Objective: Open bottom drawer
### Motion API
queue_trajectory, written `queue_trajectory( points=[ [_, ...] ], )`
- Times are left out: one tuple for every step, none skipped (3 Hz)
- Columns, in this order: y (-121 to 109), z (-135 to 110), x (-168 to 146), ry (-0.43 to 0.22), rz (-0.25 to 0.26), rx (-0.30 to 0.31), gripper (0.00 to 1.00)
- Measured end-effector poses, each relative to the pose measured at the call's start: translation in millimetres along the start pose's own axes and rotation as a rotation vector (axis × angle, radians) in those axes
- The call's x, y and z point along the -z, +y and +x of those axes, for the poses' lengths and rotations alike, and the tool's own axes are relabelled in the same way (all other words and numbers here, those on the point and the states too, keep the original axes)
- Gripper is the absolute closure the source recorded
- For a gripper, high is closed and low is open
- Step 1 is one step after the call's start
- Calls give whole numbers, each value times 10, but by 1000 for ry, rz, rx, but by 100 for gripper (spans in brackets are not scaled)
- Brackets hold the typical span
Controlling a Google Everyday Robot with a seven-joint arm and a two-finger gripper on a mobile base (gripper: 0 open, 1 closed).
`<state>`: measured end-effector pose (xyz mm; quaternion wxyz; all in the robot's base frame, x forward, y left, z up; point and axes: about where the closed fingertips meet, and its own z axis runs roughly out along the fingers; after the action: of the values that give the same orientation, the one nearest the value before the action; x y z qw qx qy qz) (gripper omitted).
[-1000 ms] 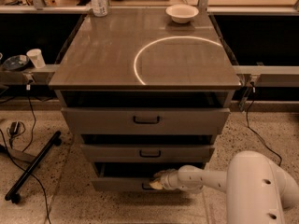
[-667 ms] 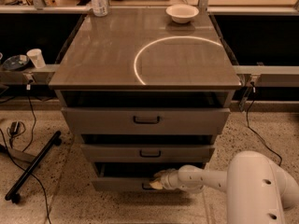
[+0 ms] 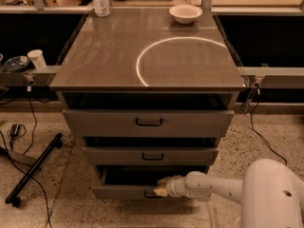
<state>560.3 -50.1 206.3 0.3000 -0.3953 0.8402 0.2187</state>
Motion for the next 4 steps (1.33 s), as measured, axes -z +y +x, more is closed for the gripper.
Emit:
queue_trajectory(
  points=[
    [0,0,0,0,0,0,100],
    [1,0,0,0,0,0,76],
    [1,0,0,0,0,0,54],
    [1,0,-1,0,0,0,29]
  ],
)
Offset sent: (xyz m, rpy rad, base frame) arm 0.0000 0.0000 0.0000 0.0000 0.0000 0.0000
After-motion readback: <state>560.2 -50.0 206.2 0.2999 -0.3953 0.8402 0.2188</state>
